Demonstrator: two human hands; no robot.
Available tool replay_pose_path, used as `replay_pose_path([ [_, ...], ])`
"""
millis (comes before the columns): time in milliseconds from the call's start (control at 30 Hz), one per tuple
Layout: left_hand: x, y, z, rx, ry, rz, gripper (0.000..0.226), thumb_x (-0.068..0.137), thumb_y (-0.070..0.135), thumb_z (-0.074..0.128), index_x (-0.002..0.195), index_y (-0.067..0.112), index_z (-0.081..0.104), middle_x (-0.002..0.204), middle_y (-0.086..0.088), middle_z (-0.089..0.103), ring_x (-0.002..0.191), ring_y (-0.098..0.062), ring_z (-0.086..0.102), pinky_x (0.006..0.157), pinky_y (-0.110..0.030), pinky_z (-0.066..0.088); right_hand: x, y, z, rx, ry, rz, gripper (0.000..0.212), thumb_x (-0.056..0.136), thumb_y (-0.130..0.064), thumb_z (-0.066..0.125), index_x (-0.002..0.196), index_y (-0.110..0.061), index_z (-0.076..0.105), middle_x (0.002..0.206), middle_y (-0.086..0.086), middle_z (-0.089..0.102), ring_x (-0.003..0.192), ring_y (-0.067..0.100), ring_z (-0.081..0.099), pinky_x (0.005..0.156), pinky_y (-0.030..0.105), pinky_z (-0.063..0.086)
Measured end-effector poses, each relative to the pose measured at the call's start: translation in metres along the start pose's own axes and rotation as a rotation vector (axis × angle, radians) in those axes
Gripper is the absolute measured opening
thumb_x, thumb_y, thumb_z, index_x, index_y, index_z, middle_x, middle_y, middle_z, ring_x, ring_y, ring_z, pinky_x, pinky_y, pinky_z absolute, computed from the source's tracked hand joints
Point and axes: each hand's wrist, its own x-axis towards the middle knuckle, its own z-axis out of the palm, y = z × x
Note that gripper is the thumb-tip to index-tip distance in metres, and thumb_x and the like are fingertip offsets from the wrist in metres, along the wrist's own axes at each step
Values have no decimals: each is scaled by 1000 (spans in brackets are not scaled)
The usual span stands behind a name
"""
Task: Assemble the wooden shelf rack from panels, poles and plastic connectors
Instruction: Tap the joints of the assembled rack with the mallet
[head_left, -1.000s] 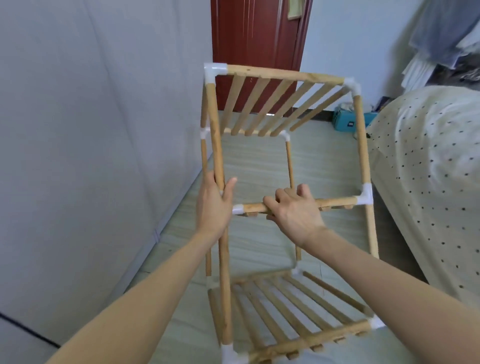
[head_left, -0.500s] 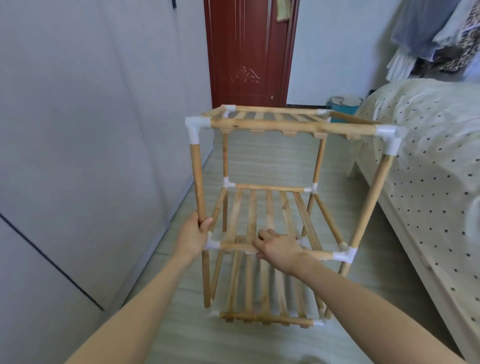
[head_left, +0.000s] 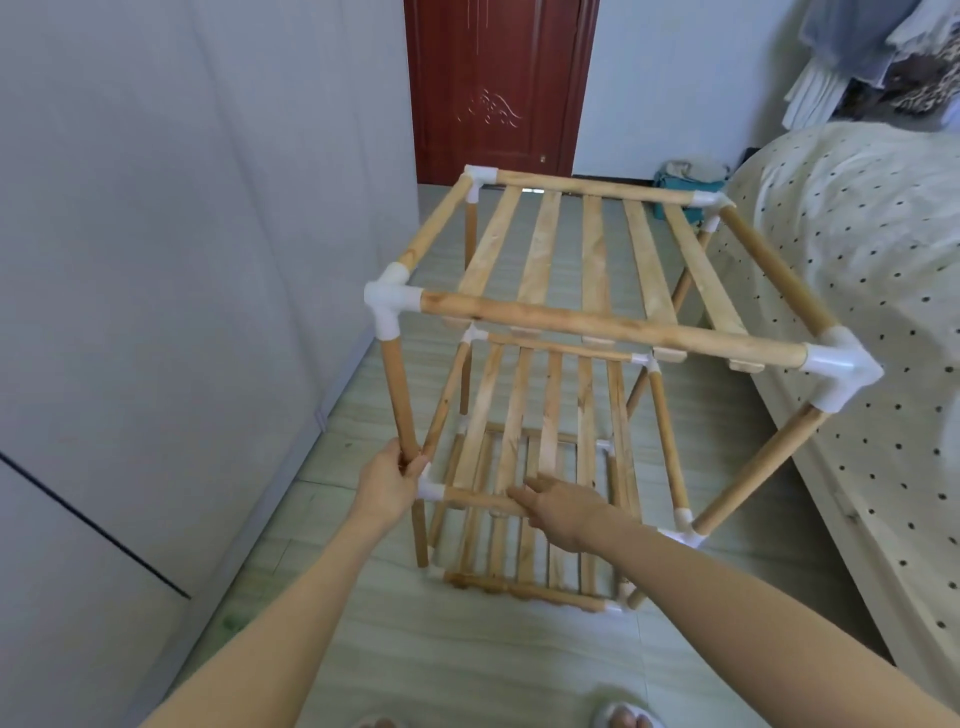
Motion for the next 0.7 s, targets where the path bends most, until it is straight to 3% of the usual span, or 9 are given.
replay_pose_path([
  [100,-9,4,-12,29,-28,-6,16,94,7,48,106,6,57,107,-11,63,102,-25,57,78,-27,41,-20,-1,-12,19,82,1,47,101,-23,37,146,-16,24,144,9,34,129,30,38,98,44,42],
  [233,-33,32,-35,-25,43,93,32,96,4,42,126,7,52,110,-1,55,99,-12,53,70,-7,38,-57,-11,-45,57,363,12,44,101,-24,33,144,-17,29,145,7,38,126,29,43,92,39,46],
  [267,-40,41,-42,-40,94,123,34,96,3,42,128,7,50,108,-1,53,99,-15,54,74,-7,39,-68,-16,-55,81,431,6,42,101,-24,32,143,-17,31,142,7,41,124,28,45,90,38,47],
  [367,-57,75,-68,-11,318,255,33,92,-4,40,120,5,54,110,-8,59,108,-28,55,89,-33,43,-107,-25,-81,95,629,-35,37,100,-23,33,135,-15,42,129,8,52,114,30,53,84,37,47],
  [467,-72,116,-88,-6,481,414,29,89,-3,40,113,6,55,114,-10,60,106,-25,56,86,-32,42,-149,-26,-114,93,873,-53,30,99,-23,37,123,-13,52,114,9,62,96,31,61,71,38,49],
  [533,-77,141,-95,26,507,519,30,88,-3,40,113,7,55,114,-7,57,105,-22,54,83,-26,38,-169,-17,-136,102,1002,-35,25,97,-20,42,116,-11,56,104,9,65,90,30,61,67,37,49],
  [633,-66,172,-97,162,485,634,30,89,0,42,113,8,57,114,-7,56,110,-21,50,85,-21,33,-180,11,-164,97,1064,99,28,97,-19,41,117,-9,58,109,10,63,102,29,56,80,39,47],
  [700,-46,188,-97,270,434,639,31,90,3,43,117,6,57,119,-11,56,115,-26,48,91,-28,35,-175,37,-183,108,1019,243,33,98,-21,39,125,-9,55,123,12,58,117,29,48,97,41,40],
])
